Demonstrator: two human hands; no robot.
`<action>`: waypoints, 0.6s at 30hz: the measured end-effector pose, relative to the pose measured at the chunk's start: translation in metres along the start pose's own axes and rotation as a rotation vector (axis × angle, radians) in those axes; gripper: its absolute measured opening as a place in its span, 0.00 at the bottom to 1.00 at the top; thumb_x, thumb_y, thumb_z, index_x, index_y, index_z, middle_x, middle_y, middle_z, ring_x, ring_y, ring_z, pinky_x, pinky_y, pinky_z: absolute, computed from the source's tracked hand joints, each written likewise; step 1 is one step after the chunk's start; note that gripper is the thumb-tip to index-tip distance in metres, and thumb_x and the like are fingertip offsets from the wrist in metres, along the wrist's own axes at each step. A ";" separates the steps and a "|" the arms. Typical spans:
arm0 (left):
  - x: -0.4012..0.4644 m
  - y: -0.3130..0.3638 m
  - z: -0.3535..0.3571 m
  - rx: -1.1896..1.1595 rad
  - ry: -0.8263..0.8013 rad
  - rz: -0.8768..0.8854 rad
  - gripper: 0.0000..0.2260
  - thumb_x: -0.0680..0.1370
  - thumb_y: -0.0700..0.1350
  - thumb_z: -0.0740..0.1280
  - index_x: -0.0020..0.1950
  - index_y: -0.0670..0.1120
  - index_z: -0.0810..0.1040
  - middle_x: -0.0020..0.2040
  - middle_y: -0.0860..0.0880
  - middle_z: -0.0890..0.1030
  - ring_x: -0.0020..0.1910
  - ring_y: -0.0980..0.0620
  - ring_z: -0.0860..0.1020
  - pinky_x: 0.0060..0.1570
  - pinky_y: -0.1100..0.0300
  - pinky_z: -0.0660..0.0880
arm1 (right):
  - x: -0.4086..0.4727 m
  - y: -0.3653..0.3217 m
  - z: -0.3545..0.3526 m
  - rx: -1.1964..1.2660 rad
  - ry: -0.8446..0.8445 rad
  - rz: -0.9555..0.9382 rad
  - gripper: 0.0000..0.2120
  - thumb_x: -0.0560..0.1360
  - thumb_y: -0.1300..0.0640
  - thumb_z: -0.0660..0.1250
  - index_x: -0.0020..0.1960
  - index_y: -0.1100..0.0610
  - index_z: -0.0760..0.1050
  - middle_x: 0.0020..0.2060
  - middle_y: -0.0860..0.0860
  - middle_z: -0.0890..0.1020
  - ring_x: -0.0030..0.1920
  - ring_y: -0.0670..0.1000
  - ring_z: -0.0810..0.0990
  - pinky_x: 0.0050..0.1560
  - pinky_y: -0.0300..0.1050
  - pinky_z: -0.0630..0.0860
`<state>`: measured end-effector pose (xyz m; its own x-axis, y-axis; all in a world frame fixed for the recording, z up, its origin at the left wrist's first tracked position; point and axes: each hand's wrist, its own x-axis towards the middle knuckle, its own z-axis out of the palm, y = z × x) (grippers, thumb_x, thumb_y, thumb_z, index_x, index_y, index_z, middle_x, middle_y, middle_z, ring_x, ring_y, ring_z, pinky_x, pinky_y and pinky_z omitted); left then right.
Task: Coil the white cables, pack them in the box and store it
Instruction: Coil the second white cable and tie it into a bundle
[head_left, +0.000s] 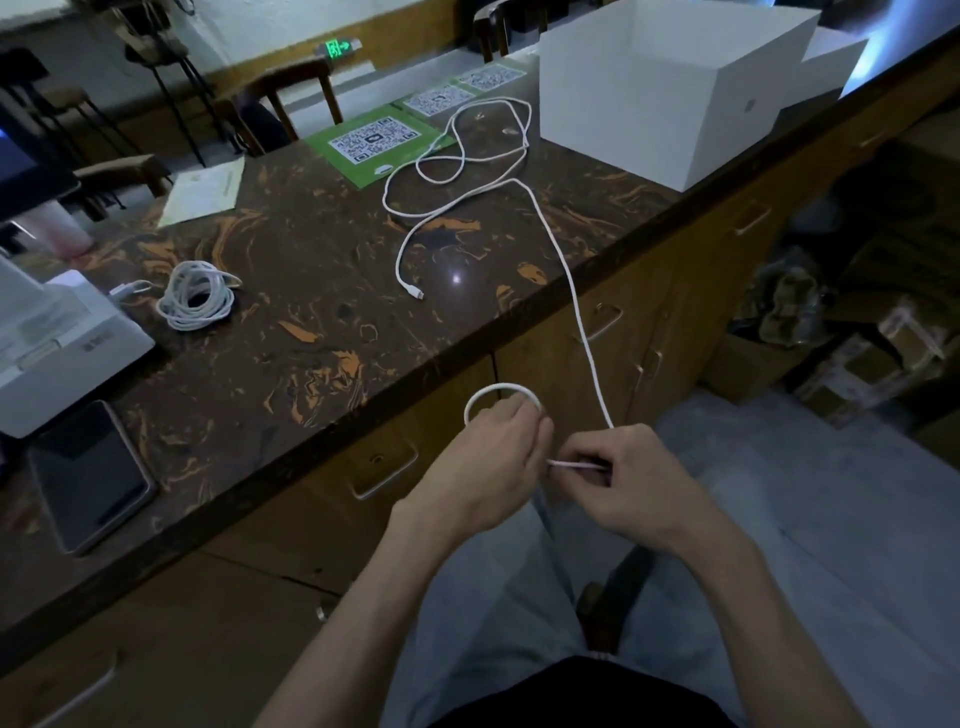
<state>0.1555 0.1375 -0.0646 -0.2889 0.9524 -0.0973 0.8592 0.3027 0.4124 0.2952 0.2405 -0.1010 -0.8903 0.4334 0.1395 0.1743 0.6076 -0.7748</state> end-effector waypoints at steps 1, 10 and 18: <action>-0.002 -0.004 0.004 0.037 -0.037 0.030 0.13 0.85 0.50 0.52 0.49 0.49 0.74 0.46 0.51 0.75 0.44 0.55 0.73 0.48 0.54 0.72 | 0.000 0.002 0.002 -0.017 0.008 0.006 0.08 0.74 0.53 0.69 0.37 0.52 0.80 0.27 0.46 0.78 0.29 0.46 0.75 0.30 0.39 0.69; -0.017 -0.037 0.011 0.204 -0.190 0.117 0.28 0.84 0.58 0.46 0.33 0.45 0.72 0.28 0.49 0.71 0.25 0.51 0.69 0.29 0.56 0.64 | 0.005 0.016 0.014 -0.047 -0.108 0.068 0.08 0.77 0.46 0.67 0.42 0.48 0.80 0.33 0.45 0.79 0.36 0.45 0.77 0.34 0.37 0.71; -0.018 -0.039 -0.003 -1.427 -0.410 -0.003 0.24 0.83 0.50 0.51 0.27 0.49 0.64 0.23 0.53 0.60 0.20 0.55 0.57 0.22 0.64 0.55 | 0.010 0.017 0.027 0.197 0.063 0.043 0.21 0.81 0.42 0.54 0.45 0.55 0.78 0.33 0.55 0.79 0.34 0.54 0.77 0.36 0.52 0.73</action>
<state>0.1260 0.1085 -0.0757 0.0546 0.9686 -0.2425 -0.3407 0.2464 0.9073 0.2777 0.2376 -0.1295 -0.8546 0.5007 0.1377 0.1200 0.4484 -0.8857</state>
